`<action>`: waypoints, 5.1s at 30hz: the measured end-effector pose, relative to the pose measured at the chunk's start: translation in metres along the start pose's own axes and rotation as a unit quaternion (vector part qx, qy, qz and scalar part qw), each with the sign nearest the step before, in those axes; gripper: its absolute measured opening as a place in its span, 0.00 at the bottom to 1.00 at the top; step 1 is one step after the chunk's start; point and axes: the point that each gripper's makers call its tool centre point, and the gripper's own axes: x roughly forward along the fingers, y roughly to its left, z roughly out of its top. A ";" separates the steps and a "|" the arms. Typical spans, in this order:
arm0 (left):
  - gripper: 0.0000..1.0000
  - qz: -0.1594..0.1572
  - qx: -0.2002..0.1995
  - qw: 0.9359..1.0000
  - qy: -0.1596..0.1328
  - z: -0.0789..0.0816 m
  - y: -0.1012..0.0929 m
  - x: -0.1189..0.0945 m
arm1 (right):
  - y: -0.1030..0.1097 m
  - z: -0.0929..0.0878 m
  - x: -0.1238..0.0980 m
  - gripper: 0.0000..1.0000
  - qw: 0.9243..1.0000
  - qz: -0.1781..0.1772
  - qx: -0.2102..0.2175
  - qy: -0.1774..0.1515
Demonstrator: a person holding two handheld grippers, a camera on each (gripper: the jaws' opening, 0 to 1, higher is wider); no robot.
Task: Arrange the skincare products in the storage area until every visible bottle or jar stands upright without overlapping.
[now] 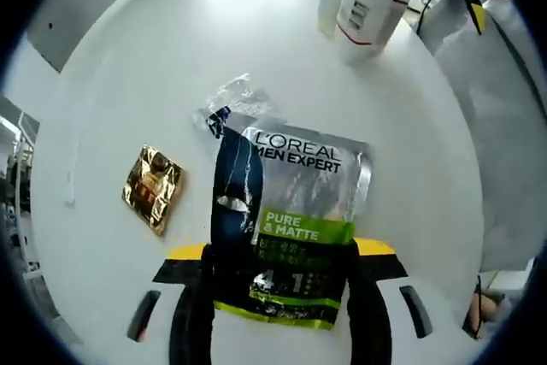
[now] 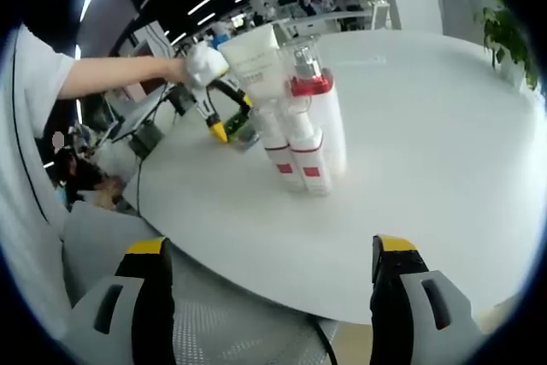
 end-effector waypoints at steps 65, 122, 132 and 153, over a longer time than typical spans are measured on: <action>0.18 0.155 -0.345 0.894 -0.240 0.072 -0.123 -0.133 | 0.080 0.051 -0.028 0.85 0.988 0.107 -0.086 -0.068; 0.26 0.105 -0.424 0.810 -0.391 0.161 -0.248 -0.157 | 0.140 0.098 -0.039 0.07 0.960 0.217 0.072 -0.164; 0.36 0.125 -0.391 0.820 -0.399 0.149 -0.246 -0.168 | 0.138 0.107 -0.044 0.03 0.956 0.236 0.063 -0.164; 0.32 0.012 -0.349 0.784 -0.514 0.162 -0.258 -0.211 | 0.169 0.134 -0.092 0.02 0.887 0.432 0.069 -0.149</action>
